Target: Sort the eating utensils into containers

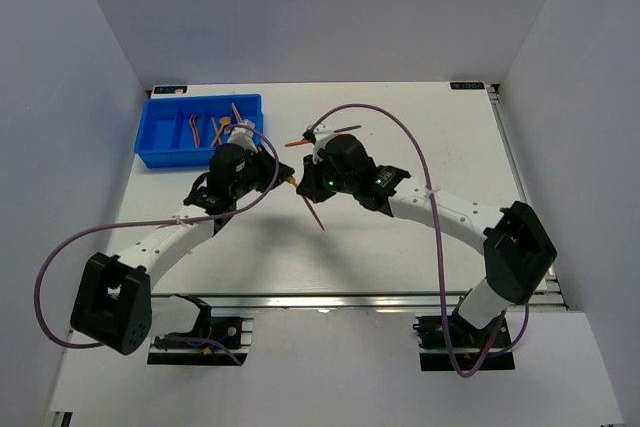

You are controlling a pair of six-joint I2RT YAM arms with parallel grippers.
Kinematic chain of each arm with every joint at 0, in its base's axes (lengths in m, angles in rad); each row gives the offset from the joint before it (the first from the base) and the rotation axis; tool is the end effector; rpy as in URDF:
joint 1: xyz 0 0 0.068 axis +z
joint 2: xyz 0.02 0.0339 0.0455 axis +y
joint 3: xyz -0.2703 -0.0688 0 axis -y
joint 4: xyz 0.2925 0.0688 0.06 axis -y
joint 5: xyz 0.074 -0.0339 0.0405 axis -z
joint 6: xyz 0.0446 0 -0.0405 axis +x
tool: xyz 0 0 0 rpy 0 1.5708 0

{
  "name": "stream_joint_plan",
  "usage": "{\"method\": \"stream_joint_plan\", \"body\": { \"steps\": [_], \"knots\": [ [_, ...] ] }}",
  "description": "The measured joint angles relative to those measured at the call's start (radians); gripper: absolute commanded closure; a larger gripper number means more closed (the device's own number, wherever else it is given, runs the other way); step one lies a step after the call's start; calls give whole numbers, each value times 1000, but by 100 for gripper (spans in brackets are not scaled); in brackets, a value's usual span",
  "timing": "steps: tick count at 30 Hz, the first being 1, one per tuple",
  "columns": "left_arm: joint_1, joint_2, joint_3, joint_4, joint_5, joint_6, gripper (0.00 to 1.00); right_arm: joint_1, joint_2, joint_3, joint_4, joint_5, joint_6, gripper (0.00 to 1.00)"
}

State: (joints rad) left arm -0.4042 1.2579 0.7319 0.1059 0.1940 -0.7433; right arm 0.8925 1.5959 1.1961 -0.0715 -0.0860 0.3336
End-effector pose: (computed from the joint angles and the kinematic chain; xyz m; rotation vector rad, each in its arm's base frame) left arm 0.2976 -0.1367 0.2277 -0.2239 2.0943 -0.9117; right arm 0.2638 0.3334 0.2714 -0.6473 2.0502 0.8333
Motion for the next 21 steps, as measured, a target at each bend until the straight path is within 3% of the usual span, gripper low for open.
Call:
{"method": "stream_joint_plan", "body": {
  "steps": [2, 3, 4, 5, 8, 12, 15, 21],
  "knots": [
    [-2, 25, 16, 12, 12, 14, 100, -9, 0, 0, 2, 7, -1, 100],
    [-2, 38, 25, 16, 18, 18, 100, -15, 0, 0, 4, 6, 0, 94],
    [-2, 53, 38, 15, 24, 24, 100, -20, 0, 0, 4, 6, -1, 70],
    [-2, 68, 58, 4, 20, 39, 100, -26, 0, 0, 5, 8, 8, 13],
    [-3, 117, 172, -95, -83, 113, 100, -42, -4, -3, 24, -11, 16, 11],
    [44, 182, 368, -196, -426, 293, 100, -98, -111, -130, 63, -21, 27, 11],
    [147, 282, 533, -237, -580, 407, 100, -179, -223, -243, 74, -23, 34, 11],
    [374, 654, 1012, -290, -723, 633, 100, -284, -338, -376, 98, -40, 33, 11]
  ]
}}
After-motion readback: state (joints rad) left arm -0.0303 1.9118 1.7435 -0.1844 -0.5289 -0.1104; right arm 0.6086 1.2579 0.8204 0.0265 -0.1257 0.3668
